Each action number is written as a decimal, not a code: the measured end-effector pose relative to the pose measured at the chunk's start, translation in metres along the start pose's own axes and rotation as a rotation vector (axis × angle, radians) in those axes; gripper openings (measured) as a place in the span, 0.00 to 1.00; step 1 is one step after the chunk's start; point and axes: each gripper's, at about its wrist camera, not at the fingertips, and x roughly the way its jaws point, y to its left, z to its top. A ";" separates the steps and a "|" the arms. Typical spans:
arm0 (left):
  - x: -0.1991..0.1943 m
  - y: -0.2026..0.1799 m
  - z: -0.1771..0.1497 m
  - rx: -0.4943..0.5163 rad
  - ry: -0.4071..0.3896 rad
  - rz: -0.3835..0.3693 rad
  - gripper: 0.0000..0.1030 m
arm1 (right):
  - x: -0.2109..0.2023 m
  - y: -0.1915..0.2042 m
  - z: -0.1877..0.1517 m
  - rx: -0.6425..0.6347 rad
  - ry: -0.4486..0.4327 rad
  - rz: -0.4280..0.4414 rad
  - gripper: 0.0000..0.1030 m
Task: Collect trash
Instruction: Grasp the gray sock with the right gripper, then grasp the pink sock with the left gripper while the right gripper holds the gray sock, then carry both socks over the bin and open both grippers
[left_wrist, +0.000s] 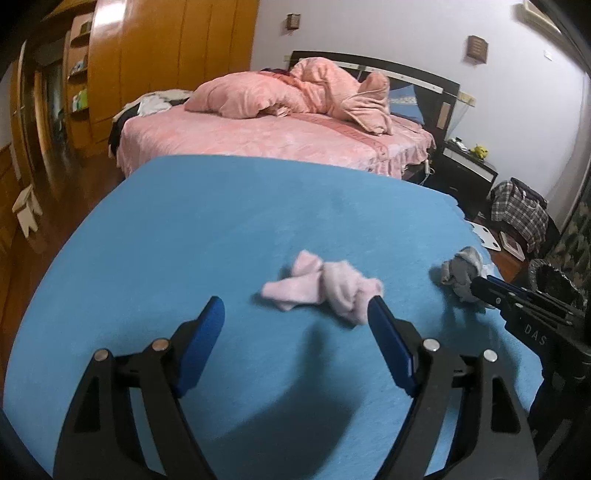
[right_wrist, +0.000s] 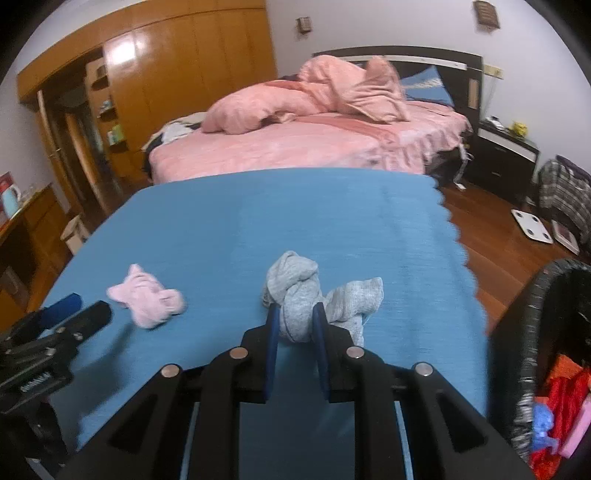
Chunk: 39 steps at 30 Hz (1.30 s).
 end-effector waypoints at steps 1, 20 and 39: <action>0.002 -0.005 0.003 0.010 -0.003 -0.005 0.76 | -0.001 -0.005 0.001 0.003 -0.003 -0.017 0.18; 0.038 -0.040 0.009 0.112 0.087 -0.002 0.31 | 0.002 -0.024 -0.002 -0.008 -0.013 -0.058 0.18; 0.033 -0.043 0.009 0.119 0.063 -0.020 0.18 | 0.005 -0.017 -0.006 -0.031 0.007 -0.074 0.18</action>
